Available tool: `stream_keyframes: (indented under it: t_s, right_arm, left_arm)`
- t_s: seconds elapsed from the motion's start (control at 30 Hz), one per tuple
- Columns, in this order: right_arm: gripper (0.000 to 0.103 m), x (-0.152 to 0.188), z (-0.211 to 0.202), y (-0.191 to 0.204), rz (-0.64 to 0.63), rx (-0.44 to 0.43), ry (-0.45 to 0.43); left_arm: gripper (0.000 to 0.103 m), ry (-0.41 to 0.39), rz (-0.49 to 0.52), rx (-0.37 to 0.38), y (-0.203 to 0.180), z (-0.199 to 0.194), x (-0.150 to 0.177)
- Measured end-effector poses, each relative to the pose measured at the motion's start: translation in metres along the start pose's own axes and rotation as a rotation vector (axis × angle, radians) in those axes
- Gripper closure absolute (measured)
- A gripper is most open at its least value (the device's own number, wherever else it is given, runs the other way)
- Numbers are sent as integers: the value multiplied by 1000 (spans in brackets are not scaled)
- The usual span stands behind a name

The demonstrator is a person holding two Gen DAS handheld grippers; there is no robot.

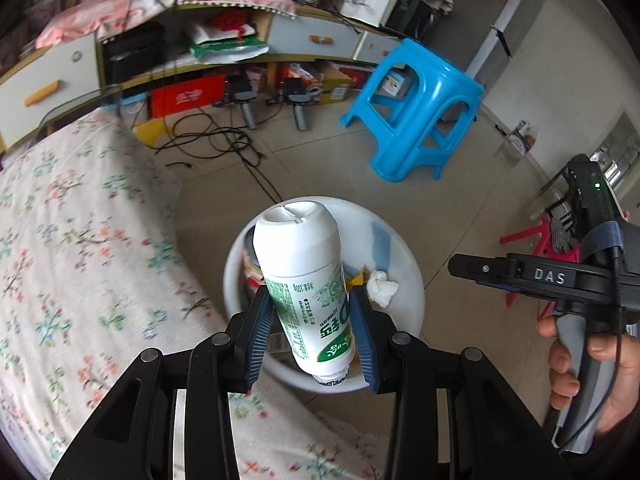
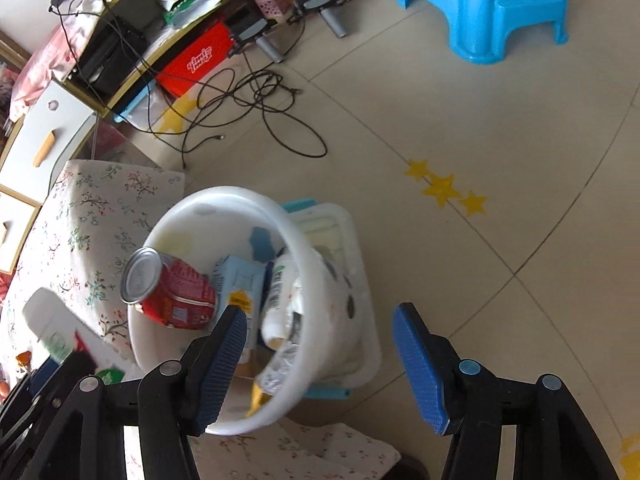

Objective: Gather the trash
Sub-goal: 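Carry the bottle and tissue over the bin and open both tools, then grasp the pecan snack bag with the left tool while the right reaches the orange peel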

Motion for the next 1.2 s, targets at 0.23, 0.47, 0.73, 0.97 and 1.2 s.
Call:
stream_keyframes:
  t_s: [0.23, 0.47, 0.73, 0.97, 1.2]
  right_arm:
    - [37, -4, -6, -18, 72, -15, -18]
    - [32, -7, -17, -14, 86, -42, -48]
    - [32, 0, -17, 5, 55, -50, -42]
    - [30, 7, -15, 32, 10, -43, -36]
    - [26, 13, -10, 74, -46, -51, -29]
  left_arm:
    - [51, 24, 2, 14, -3, 11, -8]
    - [24, -4, 27, -73, 11, -15, -3]
    - [16, -14, -14, -128, 55, -51, 14]
    - [7, -31, -75, -183, 107, -82, 35]
    - [5, -38, -156, -265, 166, -109, 54]
Point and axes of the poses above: each gripper's, at about its wrist camera, not at the fingertips, and z roughly the way its jaws point, y to its left, x to its underside, the point moved 7 cm from there along z, roughly the way its jaws point, and after that the axes turned 2 degrees about -z, right-handed, at the moved point
